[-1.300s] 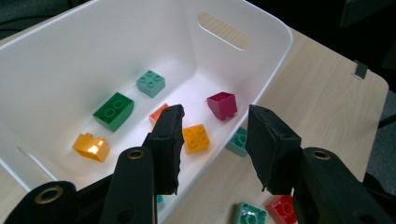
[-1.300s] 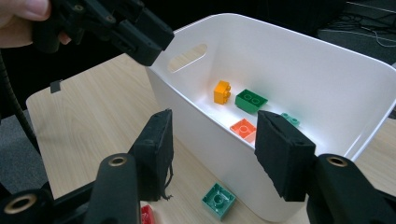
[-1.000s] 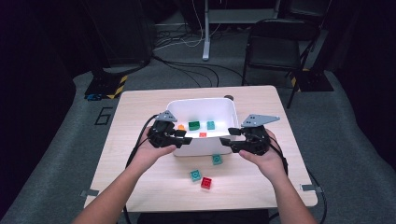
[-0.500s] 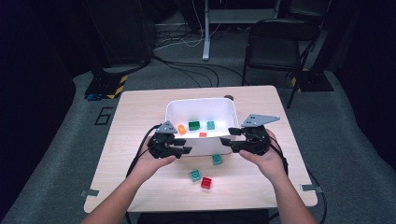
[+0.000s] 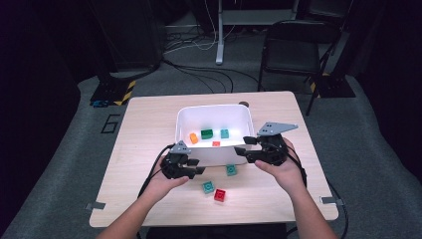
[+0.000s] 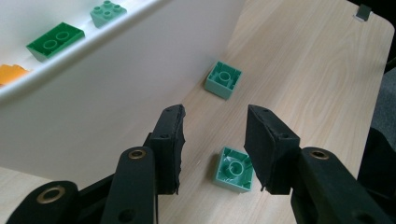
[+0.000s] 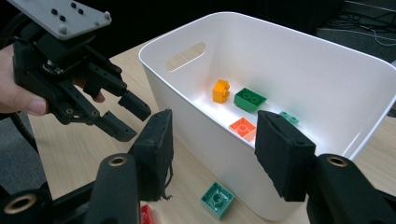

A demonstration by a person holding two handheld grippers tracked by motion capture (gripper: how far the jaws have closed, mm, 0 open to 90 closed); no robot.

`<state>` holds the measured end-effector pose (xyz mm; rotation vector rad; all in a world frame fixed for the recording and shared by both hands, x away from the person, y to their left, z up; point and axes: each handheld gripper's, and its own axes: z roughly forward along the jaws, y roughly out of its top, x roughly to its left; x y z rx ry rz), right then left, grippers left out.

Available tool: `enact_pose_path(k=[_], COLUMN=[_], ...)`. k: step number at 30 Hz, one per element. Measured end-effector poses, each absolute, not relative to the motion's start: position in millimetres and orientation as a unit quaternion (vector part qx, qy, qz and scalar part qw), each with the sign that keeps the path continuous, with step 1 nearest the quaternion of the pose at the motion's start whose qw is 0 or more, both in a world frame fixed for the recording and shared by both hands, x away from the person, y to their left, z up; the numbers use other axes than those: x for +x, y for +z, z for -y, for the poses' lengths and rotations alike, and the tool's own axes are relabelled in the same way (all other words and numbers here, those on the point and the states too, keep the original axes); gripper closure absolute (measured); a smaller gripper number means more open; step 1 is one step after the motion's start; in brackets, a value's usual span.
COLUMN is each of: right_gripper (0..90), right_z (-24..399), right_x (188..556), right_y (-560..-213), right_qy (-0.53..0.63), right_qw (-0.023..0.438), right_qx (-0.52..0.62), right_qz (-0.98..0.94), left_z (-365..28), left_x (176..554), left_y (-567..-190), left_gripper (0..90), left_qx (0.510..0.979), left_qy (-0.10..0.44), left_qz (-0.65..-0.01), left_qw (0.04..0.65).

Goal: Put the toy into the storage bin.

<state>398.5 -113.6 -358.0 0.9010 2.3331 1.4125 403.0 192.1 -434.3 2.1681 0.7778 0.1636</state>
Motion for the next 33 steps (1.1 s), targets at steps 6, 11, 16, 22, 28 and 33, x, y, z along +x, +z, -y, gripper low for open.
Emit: enact_pose_path(k=[6,11,16,22,28,33], right_gripper=[46.2,46.2,46.2,46.2,46.2,46.2], right_z=[114,114,114,114,113,114], right_x=[399,399,398,399,399,399], right_y=[-358,-358,-358,-358,-359,-360], right_qy=[0.488,0.488,0.488,0.489,0.488,0.487], right_qw=[0.135,0.135,0.135,0.135,0.134,0.133], right_qx=[0.311,0.310,0.312,0.309,0.310,0.310], right_qz=[-0.804,-0.805,-0.804,-0.805,-0.805,-0.805], left_z=[-189,-185,-183,-179,-176,-172], left_x=[402,400,399,395,392,391], left_y=[-448,-459,-467,-476,-483,-489], left_gripper=[56.6,56.6,56.3,53.9,51.4,49.6], left_qx=[0.859,0.860,0.859,0.864,0.873,0.880], left_qy=[0.062,0.057,0.052,0.046,0.043,0.045], left_qz=[-0.307,-0.306,-0.304,-0.301,-0.289,-0.278], left_qw=[0.406,0.404,0.407,0.402,0.391,0.382])
